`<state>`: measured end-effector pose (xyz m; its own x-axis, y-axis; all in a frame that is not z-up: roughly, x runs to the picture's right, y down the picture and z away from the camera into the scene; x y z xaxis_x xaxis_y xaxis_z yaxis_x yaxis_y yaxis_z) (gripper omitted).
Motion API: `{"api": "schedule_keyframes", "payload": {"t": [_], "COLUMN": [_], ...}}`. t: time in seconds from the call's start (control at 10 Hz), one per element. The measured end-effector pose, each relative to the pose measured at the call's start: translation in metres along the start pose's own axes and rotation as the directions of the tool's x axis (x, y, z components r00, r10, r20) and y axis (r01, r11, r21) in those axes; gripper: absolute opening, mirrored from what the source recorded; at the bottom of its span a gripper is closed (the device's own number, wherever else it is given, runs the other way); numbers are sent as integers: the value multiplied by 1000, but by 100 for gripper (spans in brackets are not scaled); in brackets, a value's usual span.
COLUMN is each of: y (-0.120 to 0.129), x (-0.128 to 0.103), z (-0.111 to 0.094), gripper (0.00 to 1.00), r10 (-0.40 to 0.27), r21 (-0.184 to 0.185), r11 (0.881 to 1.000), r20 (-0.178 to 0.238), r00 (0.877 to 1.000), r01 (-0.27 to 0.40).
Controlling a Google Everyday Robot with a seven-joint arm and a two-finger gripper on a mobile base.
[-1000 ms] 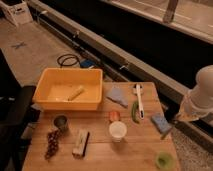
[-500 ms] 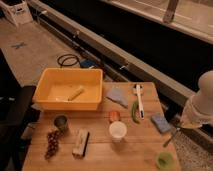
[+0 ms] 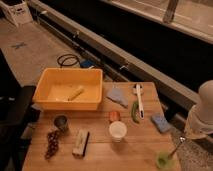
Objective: Place fork in plastic cup
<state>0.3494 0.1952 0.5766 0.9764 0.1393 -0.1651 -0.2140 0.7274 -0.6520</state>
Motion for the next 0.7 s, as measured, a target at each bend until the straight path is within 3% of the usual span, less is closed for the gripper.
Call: {"api": "schedule_keyframes", "payload": {"t": [0.2, 0.7], "y": [3, 4], "x": [0, 1], "z": [9, 9], "gripper": [0, 0], "r10": [1, 5], "r21": [-27, -27], "r11": [1000, 1000], "r20": [0, 0], "r00": [1000, 1000], "r01": [-1, -5]}}
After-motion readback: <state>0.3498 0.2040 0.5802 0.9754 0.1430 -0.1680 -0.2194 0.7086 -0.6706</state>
